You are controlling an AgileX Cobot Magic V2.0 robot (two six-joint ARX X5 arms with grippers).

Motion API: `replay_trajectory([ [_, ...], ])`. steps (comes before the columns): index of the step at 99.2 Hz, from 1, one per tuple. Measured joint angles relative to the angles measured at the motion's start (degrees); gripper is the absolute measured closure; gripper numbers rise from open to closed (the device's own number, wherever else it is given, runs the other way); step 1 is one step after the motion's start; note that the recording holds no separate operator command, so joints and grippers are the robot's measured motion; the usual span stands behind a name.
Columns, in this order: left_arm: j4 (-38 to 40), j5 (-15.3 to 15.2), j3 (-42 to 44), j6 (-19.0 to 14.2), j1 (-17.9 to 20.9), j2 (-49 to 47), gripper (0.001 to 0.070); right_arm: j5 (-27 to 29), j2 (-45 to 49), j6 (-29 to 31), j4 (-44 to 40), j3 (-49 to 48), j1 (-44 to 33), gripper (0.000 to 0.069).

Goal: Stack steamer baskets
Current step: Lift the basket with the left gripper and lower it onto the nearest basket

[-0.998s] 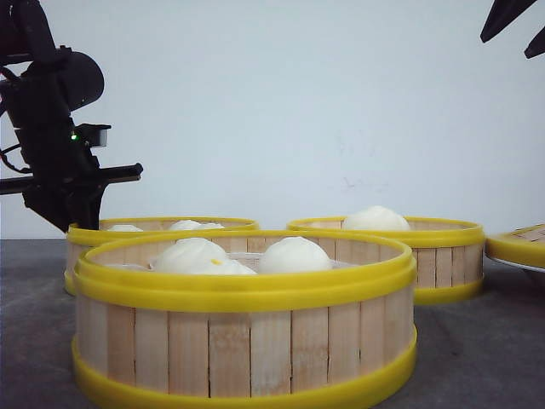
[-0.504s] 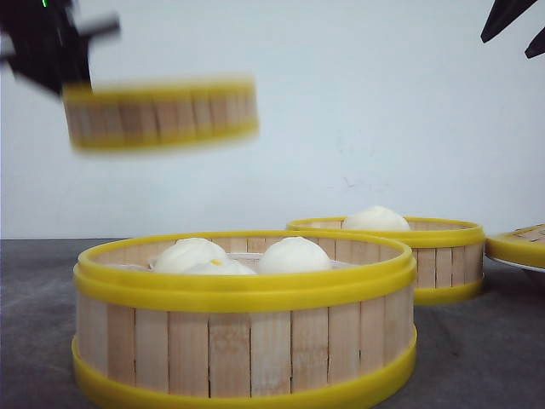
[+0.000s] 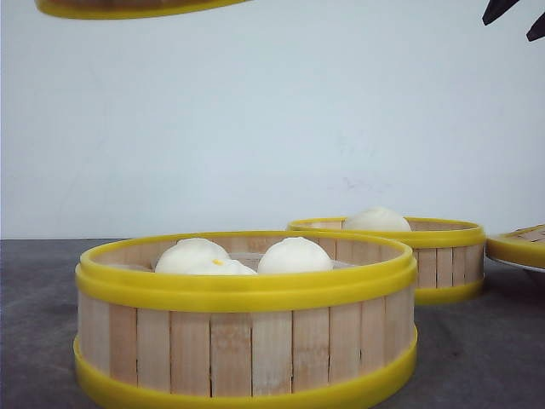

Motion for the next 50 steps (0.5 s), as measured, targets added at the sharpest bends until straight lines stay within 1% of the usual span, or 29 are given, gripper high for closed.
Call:
replay_trajectory([
  [9,-0.13,-1.07,-1.92,0.2,-1.95,-0.02,0.0681,0.0,0.0,0.0,0.0,0.0,0.0,0.0345],
  [21,0.42,-2.1,-7.15,0.13,-4.39,0.17,0.0681,0.0,0.0,0.0,0.0,0.0,0.0,0.0345],
  [33,4.83,-2.64,-13.51,0.22,-7.76,0.37,0.0681,0.0,0.0,0.0,0.0,0.0,0.0,0.0345],
  [43,8.52,-4.57,-18.1,-0.04,-10.82,0.52,0.0681,0.0,0.0,0.0,0.0,0.0,0.0,0.0345],
  [50,10.8,-4.9,-21.03,-0.22,-11.89,1.05,0.0681,0.04,0.0,0.0,0.0,0.0,0.0,0.0345],
])
